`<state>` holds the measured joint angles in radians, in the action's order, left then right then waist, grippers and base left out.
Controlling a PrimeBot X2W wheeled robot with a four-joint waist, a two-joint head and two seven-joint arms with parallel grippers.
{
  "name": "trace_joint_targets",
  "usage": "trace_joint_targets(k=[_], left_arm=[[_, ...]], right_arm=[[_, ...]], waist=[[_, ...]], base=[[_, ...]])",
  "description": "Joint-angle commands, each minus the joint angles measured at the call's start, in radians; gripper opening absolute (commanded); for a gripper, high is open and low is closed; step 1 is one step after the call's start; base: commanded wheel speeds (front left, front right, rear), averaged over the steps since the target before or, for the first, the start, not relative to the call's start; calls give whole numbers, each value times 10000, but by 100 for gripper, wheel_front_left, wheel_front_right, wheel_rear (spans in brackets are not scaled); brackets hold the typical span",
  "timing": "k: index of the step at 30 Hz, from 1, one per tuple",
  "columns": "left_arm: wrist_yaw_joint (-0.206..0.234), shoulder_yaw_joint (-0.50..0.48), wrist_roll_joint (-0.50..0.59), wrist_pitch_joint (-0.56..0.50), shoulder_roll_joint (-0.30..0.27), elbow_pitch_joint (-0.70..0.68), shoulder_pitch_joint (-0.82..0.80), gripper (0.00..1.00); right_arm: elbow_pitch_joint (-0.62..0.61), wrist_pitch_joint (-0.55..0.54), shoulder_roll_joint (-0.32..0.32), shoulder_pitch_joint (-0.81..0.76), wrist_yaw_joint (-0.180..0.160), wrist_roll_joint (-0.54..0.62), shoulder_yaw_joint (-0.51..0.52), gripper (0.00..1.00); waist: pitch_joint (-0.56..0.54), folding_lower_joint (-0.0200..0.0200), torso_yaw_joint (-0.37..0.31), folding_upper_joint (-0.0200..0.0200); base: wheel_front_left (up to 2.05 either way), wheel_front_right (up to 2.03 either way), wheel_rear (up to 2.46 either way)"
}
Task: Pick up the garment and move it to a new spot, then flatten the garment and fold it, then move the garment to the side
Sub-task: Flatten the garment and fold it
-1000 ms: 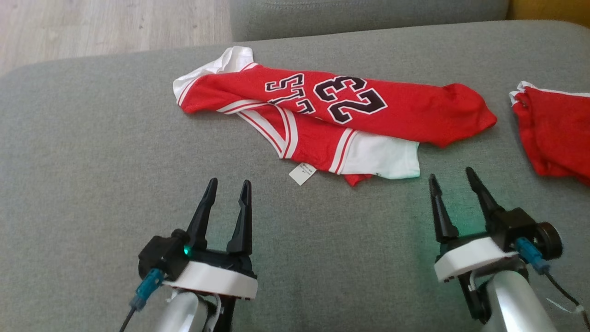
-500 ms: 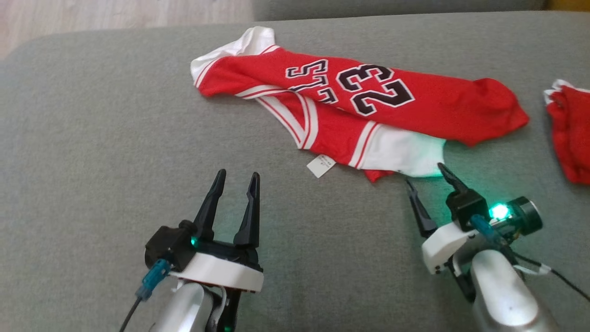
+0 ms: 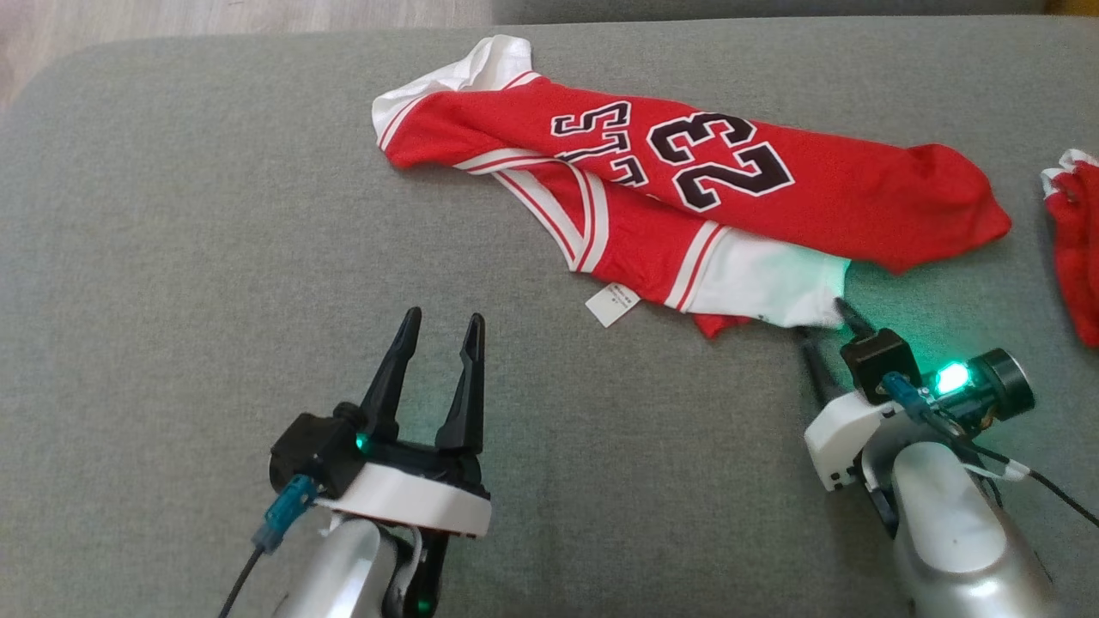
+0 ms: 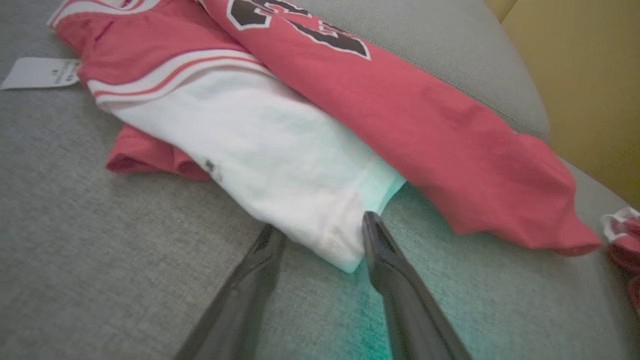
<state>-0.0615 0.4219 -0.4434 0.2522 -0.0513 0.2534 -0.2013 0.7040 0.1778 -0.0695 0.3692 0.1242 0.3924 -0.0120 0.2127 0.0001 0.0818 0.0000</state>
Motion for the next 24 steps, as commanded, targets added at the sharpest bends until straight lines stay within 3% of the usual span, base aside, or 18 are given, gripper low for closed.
trace_joint_targets(k=[1, 8, 13, 24], left_arm=[[43, -245, -32, 95, 11, -268, -373, 100], [61, -307, -38, 95, 11, -261, -309, 100], [57, -445, 2, 95, 11, -274, -183, 100], [135, -607, -109, 95, 11, -476, 51, 100]], right_arm=[[-85, 146, 92, 185, 65, 115, -68, 0], [-505, 602, 172, 308, 65, -210, -144, 0], [-1720, 701, 188, 380, 65, -1423, -989, 0], [-4742, -1071, 191, 782, 65, -3673, -3499, 0]], waist=[[-13, -1, -45, 0], [-187, -1, -237, 0], [-473, -1, -421, 0], [-904, -1, -171, 0]], base=[[0, 0, 0], [0, 0, 0], [0, 0, 0], [0, 0, 0]])
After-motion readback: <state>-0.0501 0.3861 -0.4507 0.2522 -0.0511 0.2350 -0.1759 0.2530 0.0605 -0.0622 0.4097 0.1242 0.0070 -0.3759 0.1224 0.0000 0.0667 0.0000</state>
